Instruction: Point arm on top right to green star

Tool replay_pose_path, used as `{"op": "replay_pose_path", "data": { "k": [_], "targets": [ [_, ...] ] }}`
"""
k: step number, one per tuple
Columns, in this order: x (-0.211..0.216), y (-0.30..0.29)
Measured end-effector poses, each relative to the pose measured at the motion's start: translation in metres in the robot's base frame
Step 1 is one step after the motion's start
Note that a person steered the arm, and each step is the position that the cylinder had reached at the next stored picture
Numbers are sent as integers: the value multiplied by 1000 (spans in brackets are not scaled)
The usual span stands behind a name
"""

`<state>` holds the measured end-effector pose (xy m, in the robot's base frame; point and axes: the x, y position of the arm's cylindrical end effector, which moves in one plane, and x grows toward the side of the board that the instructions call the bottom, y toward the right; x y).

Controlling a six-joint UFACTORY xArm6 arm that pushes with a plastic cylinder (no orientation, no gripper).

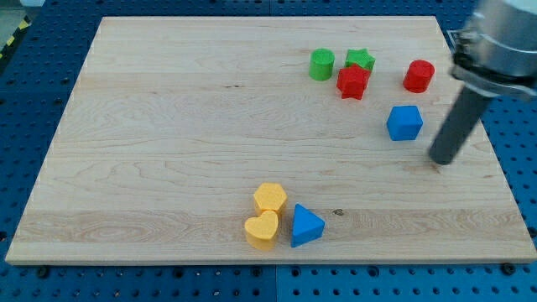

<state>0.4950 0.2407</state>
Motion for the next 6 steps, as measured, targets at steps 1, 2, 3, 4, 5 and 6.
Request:
{"op": "replay_pose_path", "data": {
  "k": [1,2,3,4,5,6],
  "targets": [
    [-5,55],
    [-35,69],
    [-66,44],
    [-97,14],
    [-113,-12],
    [-142,-38]
  ]
}}
